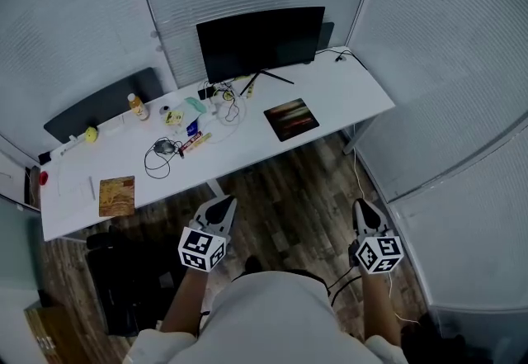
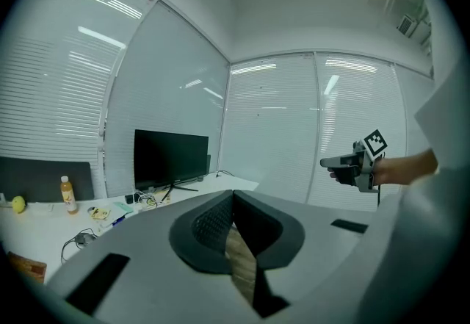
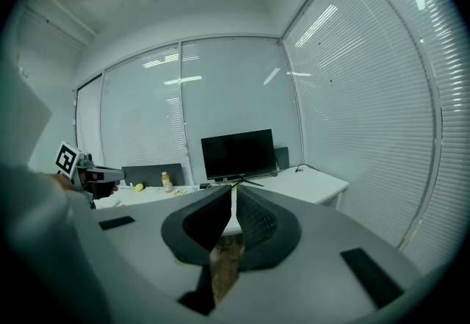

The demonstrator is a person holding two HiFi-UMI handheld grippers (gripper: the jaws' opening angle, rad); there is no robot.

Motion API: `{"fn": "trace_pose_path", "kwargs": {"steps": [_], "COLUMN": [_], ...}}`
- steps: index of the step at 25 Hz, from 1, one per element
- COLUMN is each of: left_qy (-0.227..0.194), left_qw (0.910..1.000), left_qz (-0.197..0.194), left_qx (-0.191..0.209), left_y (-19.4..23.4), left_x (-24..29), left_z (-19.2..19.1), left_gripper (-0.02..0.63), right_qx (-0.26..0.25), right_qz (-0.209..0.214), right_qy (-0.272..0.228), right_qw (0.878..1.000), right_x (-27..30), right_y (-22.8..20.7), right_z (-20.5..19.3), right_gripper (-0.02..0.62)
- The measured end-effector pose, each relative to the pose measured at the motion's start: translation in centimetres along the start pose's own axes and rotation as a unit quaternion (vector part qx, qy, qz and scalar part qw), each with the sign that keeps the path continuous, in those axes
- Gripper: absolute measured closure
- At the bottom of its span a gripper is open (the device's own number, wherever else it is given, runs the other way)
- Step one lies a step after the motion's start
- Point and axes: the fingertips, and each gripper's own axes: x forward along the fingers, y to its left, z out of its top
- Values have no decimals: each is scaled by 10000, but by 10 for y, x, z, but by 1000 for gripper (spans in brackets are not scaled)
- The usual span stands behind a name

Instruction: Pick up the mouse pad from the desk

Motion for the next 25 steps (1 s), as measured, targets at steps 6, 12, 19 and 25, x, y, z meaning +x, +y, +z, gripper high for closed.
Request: {"fn": "trace_pose_path", "kwargs": {"steps": [6, 12, 19, 25], "left_qy": [-80, -100, 43, 67], "left_qw": [9999, 9998, 9999, 9998], "left_qz": [-95, -141, -84, 85], "left_qx": [-84, -114, -134, -177], "left_y": [24, 38, 48, 56], "left_x": [6, 16, 38, 78], "left_z": [5, 8, 2, 11], "left_gripper": [591, 591, 591, 591], "right_qx": [-69, -85, -24, 21], "right_qz": [-123, -160, -104, 95], "right_qy": [40, 216, 309, 450], "right_qw": [9999, 9996, 9995, 9989], "right_x": [14, 31, 70, 117], "right_y": [12, 15, -3, -29], "right_z": [2, -3, 6, 10], "right_gripper": [552, 552, 552, 552]}}
